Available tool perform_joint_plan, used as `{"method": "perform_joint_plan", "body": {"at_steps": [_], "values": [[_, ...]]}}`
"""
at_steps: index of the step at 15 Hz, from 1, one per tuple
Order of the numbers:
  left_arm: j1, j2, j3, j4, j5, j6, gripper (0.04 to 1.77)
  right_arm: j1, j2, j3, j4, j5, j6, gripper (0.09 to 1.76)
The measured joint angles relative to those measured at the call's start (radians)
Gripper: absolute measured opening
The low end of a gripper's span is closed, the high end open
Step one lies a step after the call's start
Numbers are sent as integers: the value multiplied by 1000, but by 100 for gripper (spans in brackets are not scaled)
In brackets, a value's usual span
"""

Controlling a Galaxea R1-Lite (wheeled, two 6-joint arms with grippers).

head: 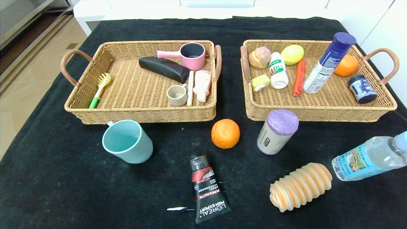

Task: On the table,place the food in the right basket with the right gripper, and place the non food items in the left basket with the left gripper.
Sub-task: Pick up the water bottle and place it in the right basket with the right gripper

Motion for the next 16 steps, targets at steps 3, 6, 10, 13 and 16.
{"method": "perform_joint_plan", "body": {"at_steps": [3, 6, 10, 13, 16], "values": [[-1, 5, -60, 10, -34, -2, 172, -1, 14, -82, 5, 21, 49, 171], [-3, 87, -177, 1, -131, -5, 172, 3, 95, -210, 25, 109, 47, 171], [-79, 303, -307, -100, -187, -7, 172, 7, 231, -321, 23, 244, 37, 171], [-214, 462, -378, -166, -199, -3, 172, 8, 326, -384, 19, 356, 34, 171], [-371, 590, -438, -175, -196, -1, 172, 8, 441, -418, -56, 417, 32, 171]]}}
